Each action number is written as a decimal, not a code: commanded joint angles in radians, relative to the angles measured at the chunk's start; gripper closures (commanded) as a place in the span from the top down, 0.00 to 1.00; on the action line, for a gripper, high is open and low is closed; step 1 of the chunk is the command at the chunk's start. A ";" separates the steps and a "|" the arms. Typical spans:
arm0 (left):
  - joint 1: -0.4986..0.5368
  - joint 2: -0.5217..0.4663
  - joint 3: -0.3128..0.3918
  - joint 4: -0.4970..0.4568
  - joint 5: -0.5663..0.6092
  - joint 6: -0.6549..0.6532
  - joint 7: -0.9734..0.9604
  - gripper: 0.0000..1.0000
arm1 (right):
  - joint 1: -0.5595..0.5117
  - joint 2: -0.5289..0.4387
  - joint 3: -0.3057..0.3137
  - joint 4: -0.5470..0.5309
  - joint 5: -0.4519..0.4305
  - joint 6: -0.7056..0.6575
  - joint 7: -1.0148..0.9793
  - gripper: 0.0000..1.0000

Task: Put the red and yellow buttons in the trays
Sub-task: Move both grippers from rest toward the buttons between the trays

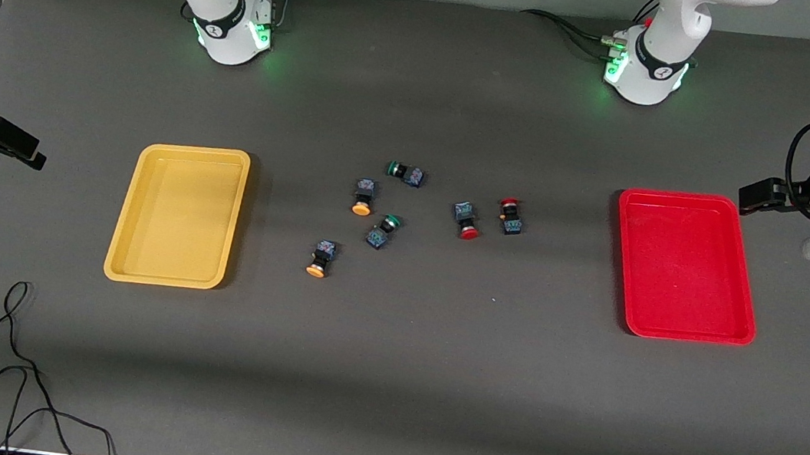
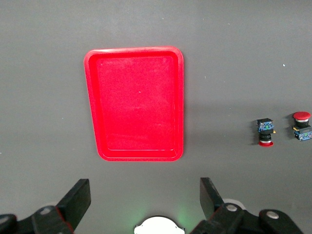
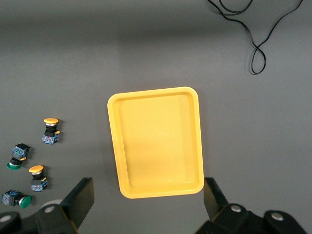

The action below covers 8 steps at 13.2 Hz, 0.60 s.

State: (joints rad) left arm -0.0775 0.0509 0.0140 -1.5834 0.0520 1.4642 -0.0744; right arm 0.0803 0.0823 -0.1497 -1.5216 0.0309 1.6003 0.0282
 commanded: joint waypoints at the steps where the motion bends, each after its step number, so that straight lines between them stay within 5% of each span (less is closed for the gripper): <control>1: -0.005 0.010 0.004 0.028 -0.006 -0.025 0.013 1.00 | -0.002 -0.022 0.007 -0.025 -0.020 0.010 -0.017 1.00; 5: -0.004 0.010 0.004 0.028 -0.008 -0.027 0.013 1.00 | 0.041 -0.012 0.018 -0.028 -0.019 -0.037 0.012 1.00; 8: -0.007 0.013 0.004 0.028 -0.008 -0.028 0.013 1.00 | 0.207 -0.003 0.018 -0.078 -0.008 -0.008 0.229 1.00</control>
State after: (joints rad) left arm -0.0774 0.0521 0.0139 -1.5834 0.0520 1.4635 -0.0743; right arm 0.1830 0.0851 -0.1325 -1.5611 0.0324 1.5692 0.1267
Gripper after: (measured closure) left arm 0.000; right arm 0.000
